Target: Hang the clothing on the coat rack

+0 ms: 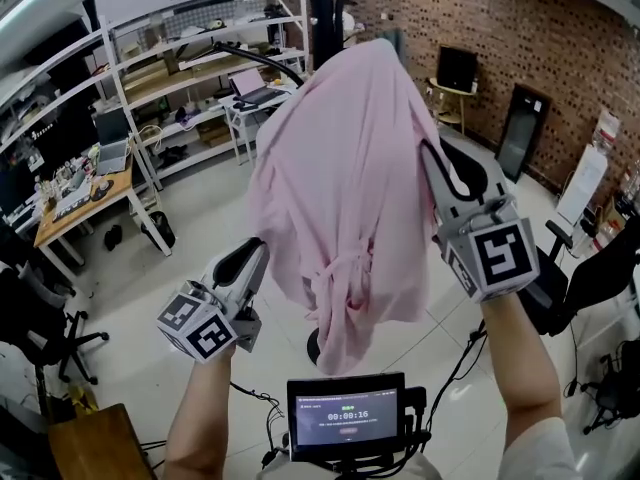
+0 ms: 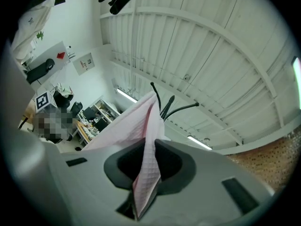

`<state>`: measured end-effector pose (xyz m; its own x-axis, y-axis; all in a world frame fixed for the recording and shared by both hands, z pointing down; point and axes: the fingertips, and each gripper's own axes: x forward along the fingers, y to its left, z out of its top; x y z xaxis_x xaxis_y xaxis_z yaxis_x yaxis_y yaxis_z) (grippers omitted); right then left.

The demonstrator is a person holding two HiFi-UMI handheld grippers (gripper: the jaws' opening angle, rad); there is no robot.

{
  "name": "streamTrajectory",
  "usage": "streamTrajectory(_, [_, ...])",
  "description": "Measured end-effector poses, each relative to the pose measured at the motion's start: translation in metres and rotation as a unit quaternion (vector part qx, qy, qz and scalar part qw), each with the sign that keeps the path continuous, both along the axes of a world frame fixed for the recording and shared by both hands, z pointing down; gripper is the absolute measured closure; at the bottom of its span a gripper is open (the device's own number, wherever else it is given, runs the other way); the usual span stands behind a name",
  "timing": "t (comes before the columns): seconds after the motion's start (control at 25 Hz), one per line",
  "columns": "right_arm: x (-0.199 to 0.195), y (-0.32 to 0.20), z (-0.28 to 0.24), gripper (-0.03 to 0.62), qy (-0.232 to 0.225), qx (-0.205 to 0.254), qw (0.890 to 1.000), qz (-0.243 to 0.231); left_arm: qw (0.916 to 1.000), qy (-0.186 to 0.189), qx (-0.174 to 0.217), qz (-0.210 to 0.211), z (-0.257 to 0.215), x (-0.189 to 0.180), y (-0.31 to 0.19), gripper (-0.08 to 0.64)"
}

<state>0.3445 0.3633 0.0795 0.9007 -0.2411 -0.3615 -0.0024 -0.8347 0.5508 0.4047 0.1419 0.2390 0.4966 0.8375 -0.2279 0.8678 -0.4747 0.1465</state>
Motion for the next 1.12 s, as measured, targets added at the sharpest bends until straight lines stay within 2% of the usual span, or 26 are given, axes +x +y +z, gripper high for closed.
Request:
streamTrajectory(0.32, [-0.009,-0.001,0.011,0.526,0.008,0.036,0.998,-0.042,0.9994,0.001,-0.005,-0.034,0.000,-0.011,0.002,0.517])
streamTrajectory(0.68, [-0.011,0.003,0.024,0.525,0.001,0.055,0.995,-0.081,0.9984,-0.001,-0.009,-0.055,0.001,-0.027,0.016,0.517])
streamTrajectory(0.72, [-0.011,0.004,0.026,0.522,-0.001,0.059,0.995,-0.086,0.9983,0.000,-0.009,-0.057,0.001,-0.029,0.017,0.517])
streamTrajectory(0.76, [-0.012,0.004,0.029,0.475,-0.005,0.066,0.994,-0.091,0.9983,0.000,-0.009,-0.058,0.001,-0.032,0.019,0.517])
streamTrajectory(0.8, [-0.012,0.005,0.032,0.459,-0.010,0.075,0.993,-0.096,0.9982,-0.001,-0.009,-0.059,0.002,-0.035,0.020,0.517])
streamTrajectory(1.0, [-0.015,0.016,0.047,0.459,-0.019,0.123,0.987,-0.102,0.9981,-0.004,-0.006,-0.062,0.008,-0.046,0.020,0.534])
streamTrajectory(1.12, [-0.014,0.020,0.055,0.459,-0.029,0.132,0.986,-0.097,0.9981,-0.010,-0.006,-0.060,0.009,-0.047,0.021,0.534])
